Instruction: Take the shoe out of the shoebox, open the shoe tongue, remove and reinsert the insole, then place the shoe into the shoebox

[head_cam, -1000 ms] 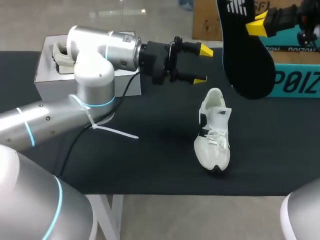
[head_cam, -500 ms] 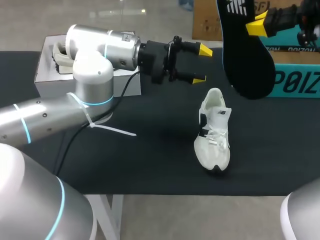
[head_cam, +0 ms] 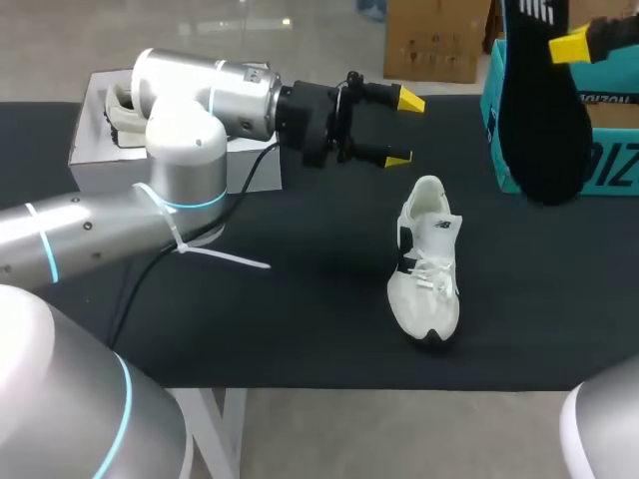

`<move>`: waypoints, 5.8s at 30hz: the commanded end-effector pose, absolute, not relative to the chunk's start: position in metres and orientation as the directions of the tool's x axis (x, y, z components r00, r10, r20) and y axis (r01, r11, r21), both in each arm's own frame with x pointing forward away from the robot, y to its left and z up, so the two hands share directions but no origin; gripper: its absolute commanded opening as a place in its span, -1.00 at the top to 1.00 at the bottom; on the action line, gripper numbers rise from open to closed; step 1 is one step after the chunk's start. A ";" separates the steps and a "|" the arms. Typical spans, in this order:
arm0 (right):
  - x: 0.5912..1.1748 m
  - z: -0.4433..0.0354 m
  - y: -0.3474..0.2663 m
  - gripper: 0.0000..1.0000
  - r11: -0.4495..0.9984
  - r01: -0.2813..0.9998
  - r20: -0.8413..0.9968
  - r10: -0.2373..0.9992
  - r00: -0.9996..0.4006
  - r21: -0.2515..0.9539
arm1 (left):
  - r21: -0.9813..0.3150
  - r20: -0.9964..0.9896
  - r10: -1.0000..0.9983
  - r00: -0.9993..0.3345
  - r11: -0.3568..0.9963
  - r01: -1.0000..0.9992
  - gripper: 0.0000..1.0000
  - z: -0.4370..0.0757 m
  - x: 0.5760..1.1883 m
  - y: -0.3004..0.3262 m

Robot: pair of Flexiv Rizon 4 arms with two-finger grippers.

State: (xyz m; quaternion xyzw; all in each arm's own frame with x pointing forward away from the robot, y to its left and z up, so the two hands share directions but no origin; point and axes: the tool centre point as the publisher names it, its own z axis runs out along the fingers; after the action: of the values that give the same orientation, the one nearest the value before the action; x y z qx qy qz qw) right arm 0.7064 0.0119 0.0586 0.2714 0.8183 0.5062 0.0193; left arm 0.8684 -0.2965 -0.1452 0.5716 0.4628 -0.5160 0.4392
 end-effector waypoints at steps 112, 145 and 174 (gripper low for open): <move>0.872 -0.113 0.029 1.00 0.146 0.865 0.857 0.131 -0.498 0.480 | 0.232 -0.957 0.151 0.247 -0.112 0.966 0.69 -0.142 0.865 -0.359; 0.828 -0.089 0.008 -1.00 0.177 0.724 0.661 0.308 -0.684 0.667 | 0.161 -0.974 0.145 0.173 -0.095 0.982 1.00 -0.156 0.874 -0.328; 0.736 -0.034 -0.010 -1.00 0.437 0.550 0.200 0.624 -0.756 0.712 | 0.060 -0.986 0.145 0.088 -0.185 0.981 1.00 -0.163 0.885 -0.315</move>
State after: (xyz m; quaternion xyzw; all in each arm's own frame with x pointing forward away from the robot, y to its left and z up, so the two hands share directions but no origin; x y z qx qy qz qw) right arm 0.7423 -0.0116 -0.0329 0.3106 0.8487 0.4272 -0.0273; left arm 0.8843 -0.3131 -0.1643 0.5969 0.4701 -0.4856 0.4324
